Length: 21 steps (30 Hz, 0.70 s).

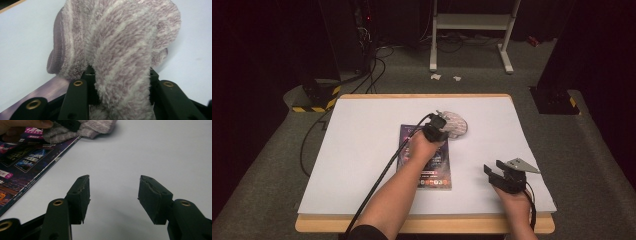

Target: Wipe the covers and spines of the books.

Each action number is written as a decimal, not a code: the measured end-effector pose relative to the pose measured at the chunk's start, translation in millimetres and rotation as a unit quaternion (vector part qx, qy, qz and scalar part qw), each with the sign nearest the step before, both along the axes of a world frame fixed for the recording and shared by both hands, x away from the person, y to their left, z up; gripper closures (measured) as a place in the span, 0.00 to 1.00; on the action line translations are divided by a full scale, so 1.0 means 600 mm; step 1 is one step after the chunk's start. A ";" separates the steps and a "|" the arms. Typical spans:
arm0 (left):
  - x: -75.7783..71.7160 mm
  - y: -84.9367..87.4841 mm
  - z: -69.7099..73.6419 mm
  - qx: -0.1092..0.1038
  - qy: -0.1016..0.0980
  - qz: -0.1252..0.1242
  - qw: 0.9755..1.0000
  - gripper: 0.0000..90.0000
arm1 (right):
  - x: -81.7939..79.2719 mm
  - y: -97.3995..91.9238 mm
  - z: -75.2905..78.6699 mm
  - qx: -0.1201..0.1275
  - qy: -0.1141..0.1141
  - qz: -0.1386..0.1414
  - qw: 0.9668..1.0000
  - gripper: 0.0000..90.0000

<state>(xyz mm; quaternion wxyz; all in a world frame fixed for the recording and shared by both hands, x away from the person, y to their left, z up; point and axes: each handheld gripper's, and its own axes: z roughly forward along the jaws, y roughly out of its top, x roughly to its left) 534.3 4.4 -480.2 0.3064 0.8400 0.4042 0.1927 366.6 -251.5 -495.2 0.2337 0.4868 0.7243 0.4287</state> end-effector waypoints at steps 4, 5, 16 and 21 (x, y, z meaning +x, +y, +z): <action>0.005 0.012 0.000 -0.001 0.003 -0.002 1.000 0.66 | -0.002 -0.002 0.002 0.001 -0.002 -0.001 1.000 0.47; 0.007 0.024 0.001 0.002 0.005 0.007 1.000 0.66 | -0.002 -0.002 0.002 0.001 -0.003 -0.002 1.000 0.47; 0.006 0.207 0.000 -0.002 0.005 0.103 0.995 0.67 | -0.001 -0.003 0.003 0.001 -0.004 -0.004 1.000 0.48; -0.001 0.251 -0.001 -0.017 0.011 0.124 0.992 0.67 | -0.001 -0.002 0.003 -0.002 -0.003 -0.006 1.000 0.48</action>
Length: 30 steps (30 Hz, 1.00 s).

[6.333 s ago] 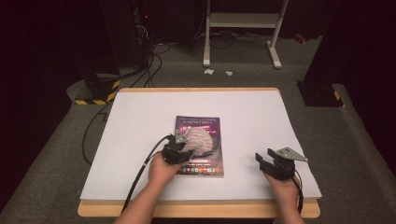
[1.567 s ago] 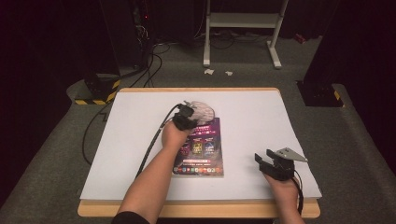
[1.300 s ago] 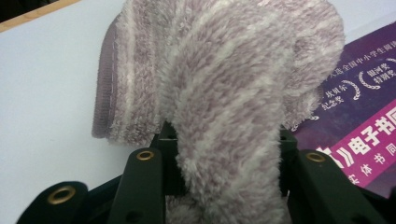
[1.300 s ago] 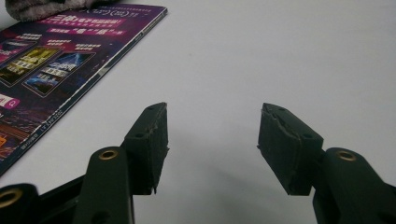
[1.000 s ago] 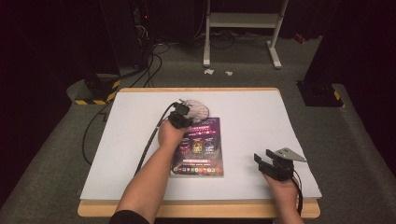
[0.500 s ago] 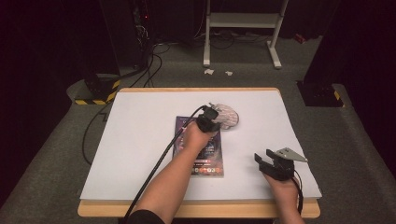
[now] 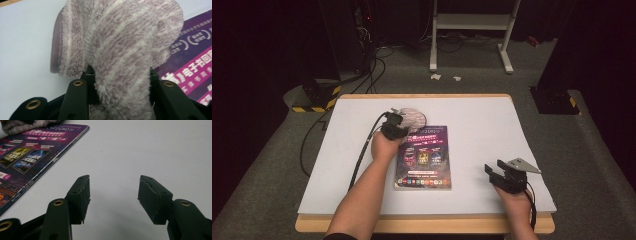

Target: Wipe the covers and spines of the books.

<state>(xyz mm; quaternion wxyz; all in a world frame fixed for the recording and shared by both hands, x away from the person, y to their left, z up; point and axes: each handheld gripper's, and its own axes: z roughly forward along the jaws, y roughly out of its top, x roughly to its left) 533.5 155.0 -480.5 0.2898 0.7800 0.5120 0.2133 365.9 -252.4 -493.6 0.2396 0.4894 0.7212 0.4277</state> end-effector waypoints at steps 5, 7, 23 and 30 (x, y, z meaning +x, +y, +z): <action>-0.004 0.020 0.007 -0.017 0.005 0.013 1.000 0.67 | -0.001 0.003 0.000 -0.003 0.000 0.002 1.000 0.47; -0.011 0.032 0.016 -0.013 -0.002 0.016 1.000 0.67 | -0.001 0.003 0.001 -0.001 -0.002 0.004 1.000 0.47; -0.085 0.193 0.055 0.008 -0.020 0.075 0.997 0.67 | -0.002 0.012 0.001 -0.009 -0.006 0.010 1.000 0.47; -0.112 0.246 0.048 0.004 -0.010 0.099 0.995 0.67 | -0.001 0.016 0.000 -0.013 -0.004 0.012 1.000 0.47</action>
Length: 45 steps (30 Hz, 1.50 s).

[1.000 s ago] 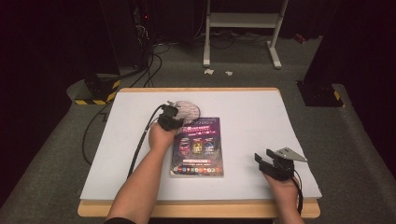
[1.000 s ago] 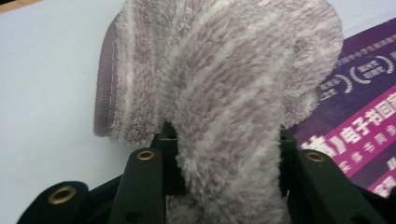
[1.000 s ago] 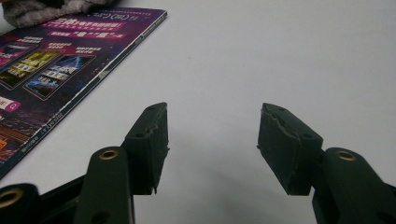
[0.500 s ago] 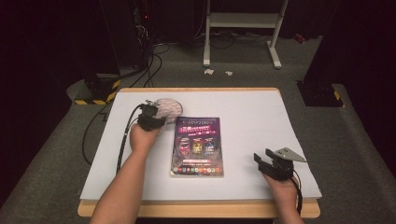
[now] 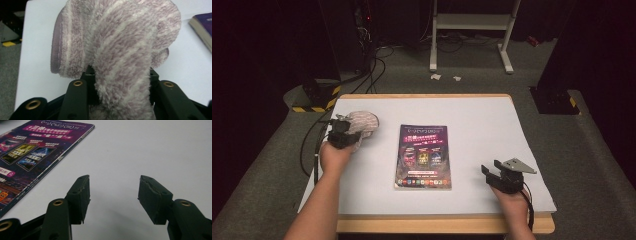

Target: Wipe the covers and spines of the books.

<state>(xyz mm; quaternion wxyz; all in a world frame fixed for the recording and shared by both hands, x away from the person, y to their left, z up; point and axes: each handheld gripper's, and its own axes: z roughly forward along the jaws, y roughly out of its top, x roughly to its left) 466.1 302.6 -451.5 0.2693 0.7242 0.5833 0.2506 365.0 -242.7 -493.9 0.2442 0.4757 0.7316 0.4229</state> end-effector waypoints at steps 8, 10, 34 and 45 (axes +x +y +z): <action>-0.013 0.013 -0.022 -0.007 0.031 -0.005 0.999 0.66 | 0.000 0.004 -0.002 -0.002 0.002 0.002 1.000 0.47; -0.015 0.014 -0.033 -0.012 0.038 -0.004 0.999 0.65 | 0.000 0.004 -0.002 -0.002 0.002 0.002 1.000 0.47; -0.053 0.013 -0.010 -0.033 -0.012 -0.010 0.999 0.27 | -0.003 0.005 -0.002 -0.005 0.002 0.003 1.000 0.47; -0.122 -0.044 0.039 -0.071 -0.082 -0.085 0.990 0.31 | -0.014 0.018 0.003 -0.007 -0.004 0.011 1.000 0.45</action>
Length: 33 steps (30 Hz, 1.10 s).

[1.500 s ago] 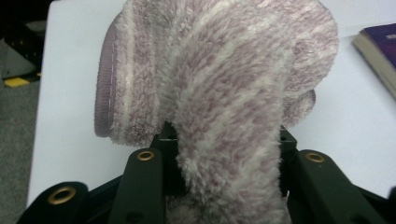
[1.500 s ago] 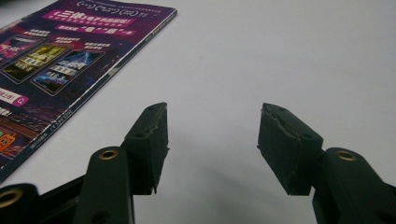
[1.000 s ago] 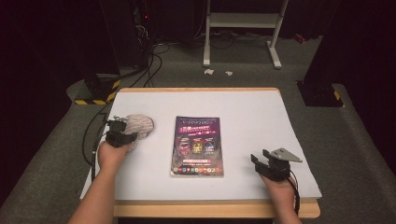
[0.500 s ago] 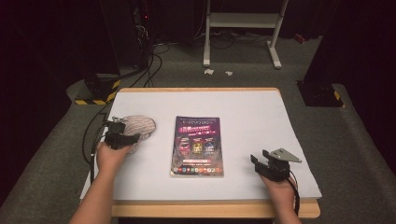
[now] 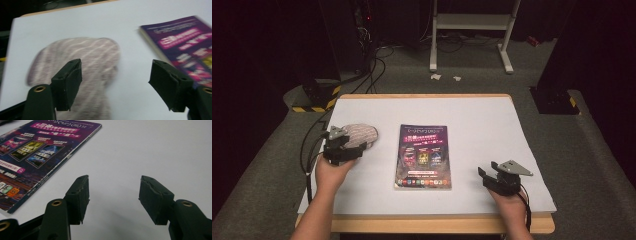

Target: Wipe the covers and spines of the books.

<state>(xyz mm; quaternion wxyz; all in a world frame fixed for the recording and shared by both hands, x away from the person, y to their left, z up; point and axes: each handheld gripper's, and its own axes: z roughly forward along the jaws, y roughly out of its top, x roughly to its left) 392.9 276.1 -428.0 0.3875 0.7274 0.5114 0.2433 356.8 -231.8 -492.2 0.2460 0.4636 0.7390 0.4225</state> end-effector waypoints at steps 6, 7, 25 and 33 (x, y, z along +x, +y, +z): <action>-0.021 -0.064 -0.027 -0.020 0.037 -0.071 0.997 0.36 | -0.008 0.022 0.004 0.008 -0.002 0.010 1.000 0.41; -0.024 -0.079 -0.038 -0.018 0.045 -0.081 0.996 0.36 | -0.008 0.025 0.005 0.010 0.000 0.014 1.000 0.40; -0.046 -0.176 -0.118 -0.020 0.102 -0.128 0.986 0.39 | -0.006 0.170 -0.010 0.012 0.086 0.105 0.991 0.32; -0.054 -0.172 -0.123 -0.033 0.093 -0.119 0.988 0.39 | -0.010 0.193 -0.021 0.000 0.115 0.095 0.989 0.30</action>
